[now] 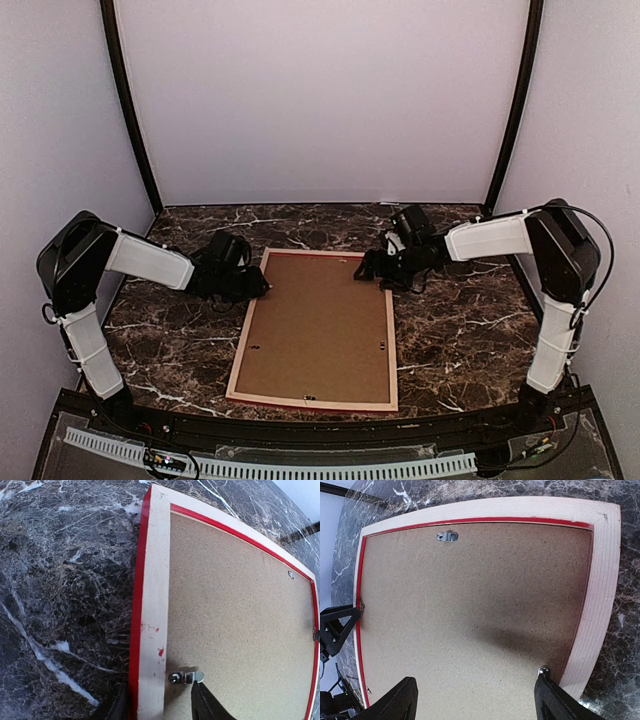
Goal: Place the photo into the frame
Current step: Press the fastener onto the backboard.
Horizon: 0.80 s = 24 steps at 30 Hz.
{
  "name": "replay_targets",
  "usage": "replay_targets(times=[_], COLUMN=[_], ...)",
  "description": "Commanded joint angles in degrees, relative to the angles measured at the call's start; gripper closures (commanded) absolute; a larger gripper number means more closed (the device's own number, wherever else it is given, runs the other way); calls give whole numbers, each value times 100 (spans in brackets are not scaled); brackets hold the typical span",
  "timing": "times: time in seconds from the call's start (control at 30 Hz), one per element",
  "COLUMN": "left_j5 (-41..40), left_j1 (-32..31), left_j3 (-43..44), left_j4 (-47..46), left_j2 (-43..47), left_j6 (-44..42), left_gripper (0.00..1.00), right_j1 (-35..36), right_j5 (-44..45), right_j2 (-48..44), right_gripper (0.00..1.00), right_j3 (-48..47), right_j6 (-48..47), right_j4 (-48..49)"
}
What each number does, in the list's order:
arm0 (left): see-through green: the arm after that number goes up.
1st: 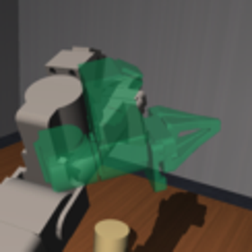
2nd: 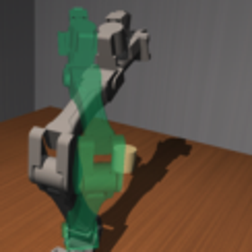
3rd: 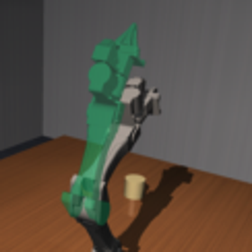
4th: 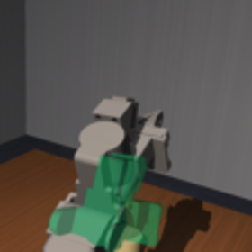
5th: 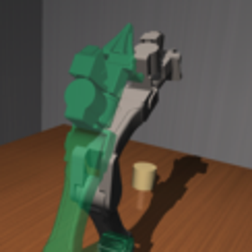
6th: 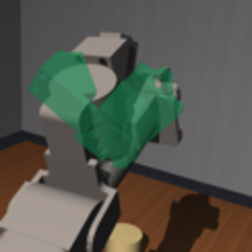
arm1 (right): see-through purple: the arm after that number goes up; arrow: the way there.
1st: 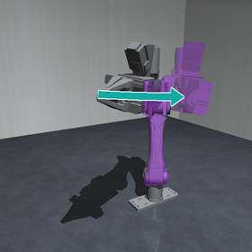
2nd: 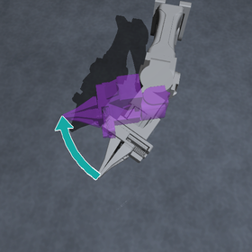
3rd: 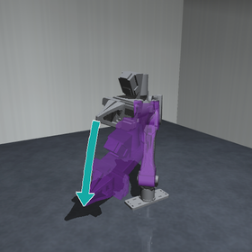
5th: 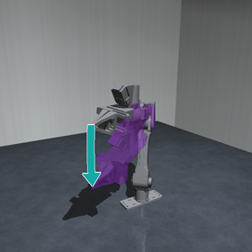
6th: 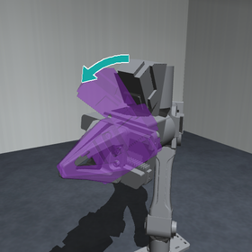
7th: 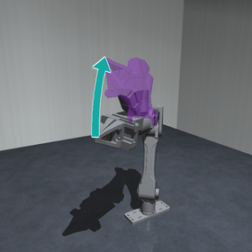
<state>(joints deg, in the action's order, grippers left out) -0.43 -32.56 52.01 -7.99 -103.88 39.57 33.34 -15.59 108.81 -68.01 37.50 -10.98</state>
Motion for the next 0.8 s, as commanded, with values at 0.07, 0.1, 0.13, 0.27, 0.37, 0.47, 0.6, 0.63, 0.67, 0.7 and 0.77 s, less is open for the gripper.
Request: replay_targets(times=[0.07,0.1,0.13,0.27,0.37,0.47,0.6,0.63,0.67,0.7,0.77], left_j5=[111,107,112,110,106,171,251,317,351,436,568], left_j1=[-95,-93,-98,-102,-102,-97,-78,-68,-45,-34,18], left_j3=[-354,-360,-365,-354,-333,-290,-135,-80,-29,-14,19], left_j4=[816,812,814,816,812,825,1014,1086,1114,1143,1155], left_j2=[-17,-9,12,92,158,278,441,440,456,460,498], left_j6=[158,159,163,118,94,43,-150,-208,-237,-303,-378], left_gripper=[54,54,54,53,50,46,40,37,36,34,31], right_j1=[41,36,27,23,40,41,41,40,45,41,46], right_j5=[-271,-256,-242,-190,-125,158,807,826,837,834,846], right_j2=[-144,-156,-180,-428,-690,-1056,-1314,-1316,-1311,-1296,-1257], right_gripper=[19,19,19,19,19,18,18,18,19,19,20], right_j3=[339,330,324,252,182,205,349,403,455,505,600], right_j6=[358,362,347,167,-94,-316,-583,-593,-594,-593,-583], right_j4=[78,75,71,105,19,-244,-751,-771,-760,-758,-745])
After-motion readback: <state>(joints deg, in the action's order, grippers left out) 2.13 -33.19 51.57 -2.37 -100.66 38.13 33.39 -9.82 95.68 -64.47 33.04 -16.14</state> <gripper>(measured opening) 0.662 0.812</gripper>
